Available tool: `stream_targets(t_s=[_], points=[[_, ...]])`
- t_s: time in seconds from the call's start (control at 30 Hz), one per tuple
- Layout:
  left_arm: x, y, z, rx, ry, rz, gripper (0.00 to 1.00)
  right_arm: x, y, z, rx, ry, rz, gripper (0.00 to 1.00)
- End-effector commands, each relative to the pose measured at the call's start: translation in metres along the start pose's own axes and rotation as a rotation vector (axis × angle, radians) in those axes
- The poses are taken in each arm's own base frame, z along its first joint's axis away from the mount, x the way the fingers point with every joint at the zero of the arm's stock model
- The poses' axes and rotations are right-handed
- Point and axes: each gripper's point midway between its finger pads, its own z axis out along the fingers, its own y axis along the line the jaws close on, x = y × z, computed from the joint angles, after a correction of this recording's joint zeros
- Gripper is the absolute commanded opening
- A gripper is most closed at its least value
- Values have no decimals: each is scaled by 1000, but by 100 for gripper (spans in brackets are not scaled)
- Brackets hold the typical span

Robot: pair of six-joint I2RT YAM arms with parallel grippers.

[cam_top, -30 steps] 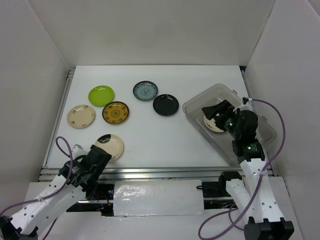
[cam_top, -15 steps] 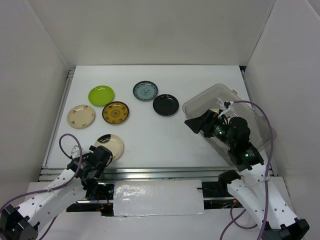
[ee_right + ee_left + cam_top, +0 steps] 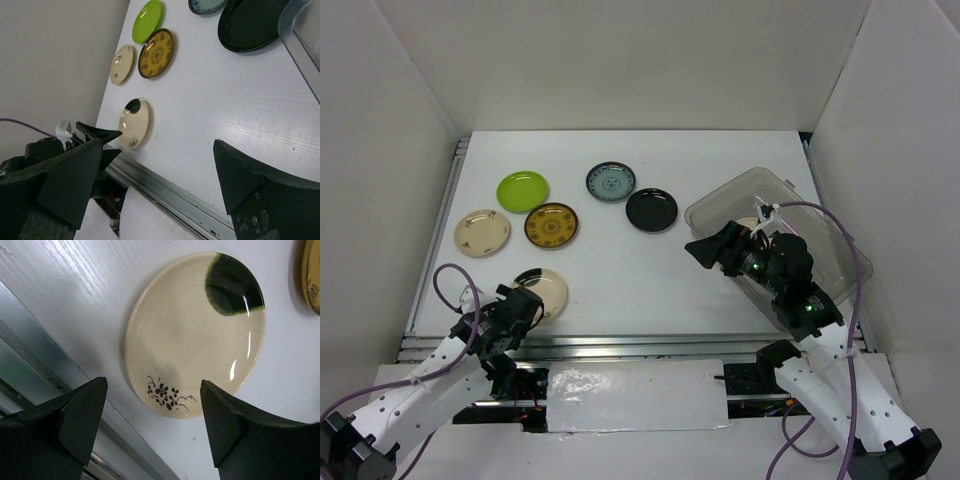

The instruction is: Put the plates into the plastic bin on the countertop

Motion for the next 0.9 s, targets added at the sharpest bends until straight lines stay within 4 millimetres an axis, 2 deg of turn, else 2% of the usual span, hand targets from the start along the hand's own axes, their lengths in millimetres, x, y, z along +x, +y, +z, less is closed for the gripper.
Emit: stream_targets(t_s=[0.0, 0.1, 0.27, 0.4, 0.5, 0.57, 0.6, 0.63, 0.67, 0.87], points=[[-11, -12, -4, 29, -43, -16, 88, -10, 10, 1, -33, -42, -16, 100], [-10, -6, 1, 5, -52, -11, 92, -9, 11, 1, -33, -40, -15, 100], [-2, -2, 11, -10, -47, -5, 87, -9, 9, 0, -24, -44, -19, 100], [-2, -3, 19, -23, -64, 5, 72, -8, 8, 1, -24, -42, -19, 100], [-2, -2, 24, -45, -66, 13, 66, -7, 7, 0, -19, -37, -22, 100], [0, 0, 26, -55, -61, 15, 57, -7, 7, -1, -20, -40, -24, 100], [1, 1, 26, -56, -59, 12, 47, -7, 7, -1, -19, -41, -22, 100], [1, 3, 27, -58, -59, 7, 40, -8, 8, -2, -22, -45, -25, 100], [2, 10, 30, -67, -60, 3, 38, -8, 8, -1, -22, -45, -25, 100], [0, 15, 31, -23, -61, -38, 17, -7, 10, 0, -32, -37, -15, 100]])
